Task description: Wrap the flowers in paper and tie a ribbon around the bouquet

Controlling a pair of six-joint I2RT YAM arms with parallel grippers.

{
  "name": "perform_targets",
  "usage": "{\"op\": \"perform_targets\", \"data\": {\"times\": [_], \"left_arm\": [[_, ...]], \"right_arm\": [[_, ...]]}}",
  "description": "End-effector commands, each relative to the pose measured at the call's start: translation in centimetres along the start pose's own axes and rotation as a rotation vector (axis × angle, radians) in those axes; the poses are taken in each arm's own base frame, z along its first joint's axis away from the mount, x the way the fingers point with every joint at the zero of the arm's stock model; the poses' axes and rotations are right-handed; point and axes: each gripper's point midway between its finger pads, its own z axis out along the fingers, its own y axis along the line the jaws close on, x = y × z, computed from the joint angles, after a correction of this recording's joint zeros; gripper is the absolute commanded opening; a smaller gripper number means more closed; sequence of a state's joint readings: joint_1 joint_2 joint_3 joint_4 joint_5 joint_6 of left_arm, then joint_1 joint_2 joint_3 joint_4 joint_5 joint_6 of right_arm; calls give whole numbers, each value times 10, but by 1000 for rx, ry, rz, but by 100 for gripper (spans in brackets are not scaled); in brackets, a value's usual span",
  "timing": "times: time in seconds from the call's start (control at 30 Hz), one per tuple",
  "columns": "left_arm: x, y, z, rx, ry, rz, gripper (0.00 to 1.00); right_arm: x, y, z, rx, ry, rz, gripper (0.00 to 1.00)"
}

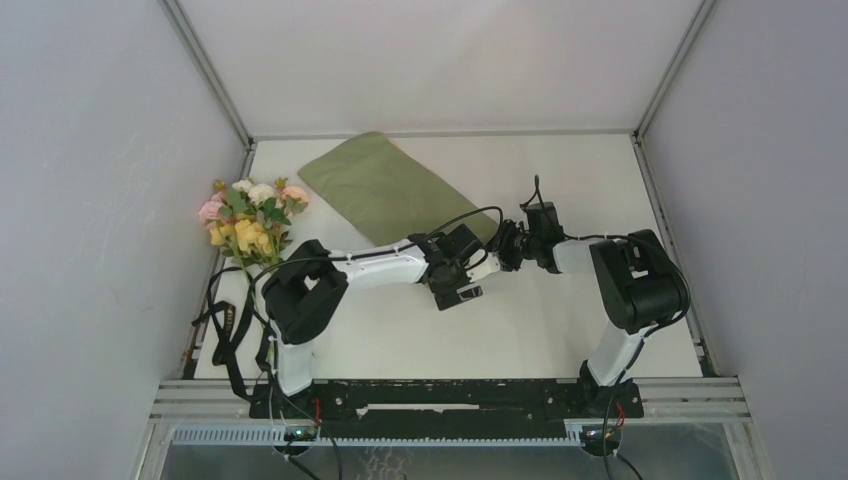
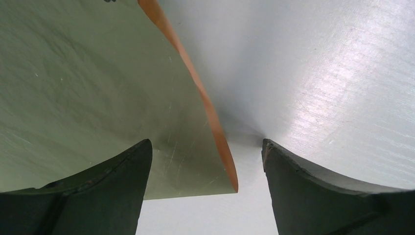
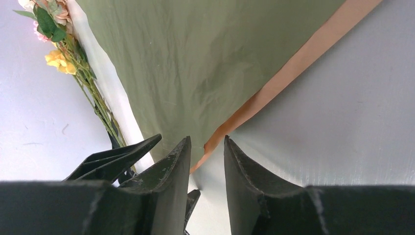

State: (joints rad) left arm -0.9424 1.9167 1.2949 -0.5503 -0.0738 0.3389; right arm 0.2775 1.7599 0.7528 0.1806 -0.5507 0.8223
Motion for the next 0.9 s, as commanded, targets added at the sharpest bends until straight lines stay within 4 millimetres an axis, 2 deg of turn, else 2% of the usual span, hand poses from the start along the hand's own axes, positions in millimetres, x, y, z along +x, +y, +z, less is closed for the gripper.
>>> {"op": "perform_targets", "data": {"times": [0.0, 0.07, 0.17, 0.47, 0.5, 0.87], "left_arm": [[-8, 7, -11, -9, -57, -35, 86], [-6, 8, -11, -11, -56, -41, 82], [-5, 9, -10, -10, -62, -44, 69], [3, 7, -5, -4, -61, -25, 3], [3, 6, -7, -5, -64, -26, 0], [-4, 8, -18, -11, -121, -38, 0]], "right_arm": [[-10, 17, 0, -49, -35, -24, 38], [-10, 18, -1, -46, -40, -26, 38], [-11, 18, -1, -41, -46, -27, 39], [-8, 20, 3, -53, -36, -25, 43], [-7, 20, 3, -51, -38, -26, 43], [-9, 34, 7, -89, -58, -21, 42]]}}
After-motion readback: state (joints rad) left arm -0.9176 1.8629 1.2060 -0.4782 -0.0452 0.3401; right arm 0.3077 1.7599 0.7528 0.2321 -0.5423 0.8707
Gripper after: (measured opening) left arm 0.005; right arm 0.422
